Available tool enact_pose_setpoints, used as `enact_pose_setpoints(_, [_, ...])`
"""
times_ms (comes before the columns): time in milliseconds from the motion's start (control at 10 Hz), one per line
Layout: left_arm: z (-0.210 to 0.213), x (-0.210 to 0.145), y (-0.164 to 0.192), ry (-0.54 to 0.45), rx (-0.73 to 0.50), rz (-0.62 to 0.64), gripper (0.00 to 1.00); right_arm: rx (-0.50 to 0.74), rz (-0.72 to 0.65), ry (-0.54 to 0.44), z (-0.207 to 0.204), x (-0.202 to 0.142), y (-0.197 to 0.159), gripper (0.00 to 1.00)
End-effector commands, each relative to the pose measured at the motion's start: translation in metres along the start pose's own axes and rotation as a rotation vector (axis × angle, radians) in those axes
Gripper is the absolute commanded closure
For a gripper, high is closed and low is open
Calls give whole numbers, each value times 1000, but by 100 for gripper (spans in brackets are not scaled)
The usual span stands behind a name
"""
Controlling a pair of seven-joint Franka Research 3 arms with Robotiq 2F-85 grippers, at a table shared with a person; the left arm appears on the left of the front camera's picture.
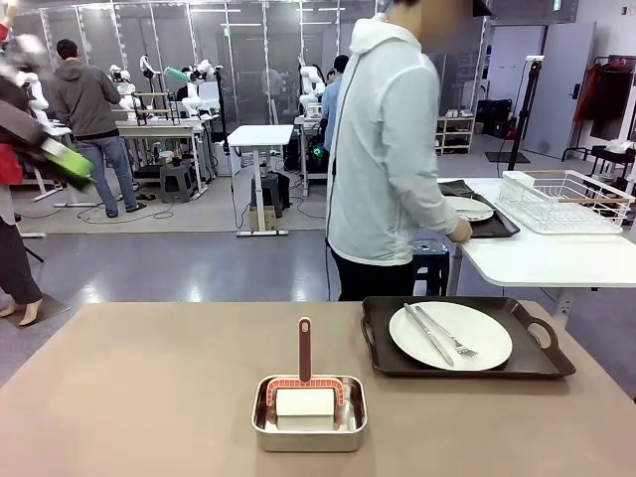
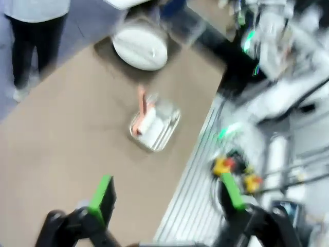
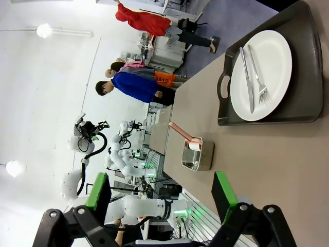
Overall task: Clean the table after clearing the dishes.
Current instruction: When the left (or right) Handle tray is removed, use the left hand (or right hand) to clean the left (or right) side of the table with the Lint Roller.
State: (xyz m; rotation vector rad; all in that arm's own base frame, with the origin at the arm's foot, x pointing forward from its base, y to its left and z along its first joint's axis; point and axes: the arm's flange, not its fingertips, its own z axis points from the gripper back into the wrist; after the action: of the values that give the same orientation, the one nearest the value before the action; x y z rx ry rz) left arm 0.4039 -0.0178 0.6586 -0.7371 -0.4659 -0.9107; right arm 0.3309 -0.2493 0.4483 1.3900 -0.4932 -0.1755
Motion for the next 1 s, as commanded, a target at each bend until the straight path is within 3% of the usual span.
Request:
enact_pose_setpoints(0, [-72, 10, 22, 217, 111, -319, 0, 7, 7, 2, 1, -1, 3, 0])
enact_pose_setpoints(400, [-182, 12, 22, 379, 56, -447, 0, 7, 7, 2, 1, -1, 3, 0])
enact_pose_setpoints(500, [-187, 8, 19, 392, -20, -442, 0, 7, 7, 2, 1, -1, 3, 0])
enact_pose_setpoints(600, [-184, 24, 21, 386, 29, -424, 0, 7, 7, 2, 1, -1, 3, 0])
enact_pose_setpoints(900, [-184, 24, 21, 386, 29, -424, 0, 7, 7, 2, 1, -1, 3, 0])
